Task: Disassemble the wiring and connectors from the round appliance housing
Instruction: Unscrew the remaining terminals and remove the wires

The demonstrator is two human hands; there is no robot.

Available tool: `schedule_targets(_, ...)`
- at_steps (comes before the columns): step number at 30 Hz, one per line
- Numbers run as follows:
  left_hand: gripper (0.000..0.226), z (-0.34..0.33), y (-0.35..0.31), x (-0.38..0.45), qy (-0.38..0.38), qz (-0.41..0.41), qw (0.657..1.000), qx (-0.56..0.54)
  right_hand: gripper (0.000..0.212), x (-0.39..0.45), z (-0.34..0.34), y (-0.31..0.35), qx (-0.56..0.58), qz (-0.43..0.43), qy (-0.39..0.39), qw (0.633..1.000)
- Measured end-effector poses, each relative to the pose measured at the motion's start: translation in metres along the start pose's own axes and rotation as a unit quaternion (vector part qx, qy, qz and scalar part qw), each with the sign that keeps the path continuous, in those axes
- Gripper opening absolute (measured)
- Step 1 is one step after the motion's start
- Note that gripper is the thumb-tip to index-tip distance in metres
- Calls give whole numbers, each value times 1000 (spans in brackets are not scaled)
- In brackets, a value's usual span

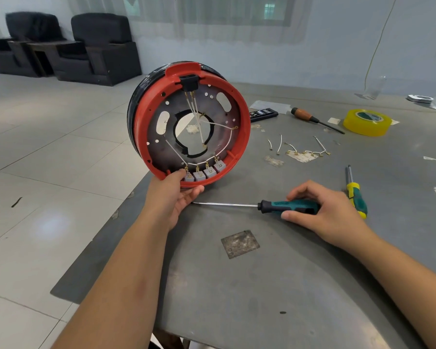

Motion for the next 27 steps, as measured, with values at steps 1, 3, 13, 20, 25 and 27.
schedule_targets(1, 26, -2, -1, -1, 7, -4, 1000, 5, 34, -1, -4, 6, -29, 23, 14, 999)
schedule_targets(3, 23, -4, -3, -4, 17, -11, 1000, 13, 31, -2, -11, 17, -85, 66, 34, 994)
schedule_targets(13, 20, -11, -4, -16, 32, -15, 998, 55, 42, 6, -13, 53, -227, 107, 7, 968)
schedule_targets(20, 18, -18, -1, -21, 47, -18, 997, 56, 20, 64, -42, 131, -169, 171, -38, 970)
schedule_targets(25, 17, -20, 3, -18, 55, -19, 996, 66, 16, 106, -72, 129, -235, 100, 37, 966)
schedule_targets(27, 15, -22, 3, -17, 59, -24, 995, 70, 13, 114, -79, 124, -235, 79, 62, 967)
Point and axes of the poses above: each hand's wrist, its own x-axis towards the middle knuckle, its own z-axis out of the back of the hand, y = z × x, the point moved 10 cm from there along x, towards the middle knuckle, and after that the axes turned 3 degrees about -x, right-handed, at the moved point
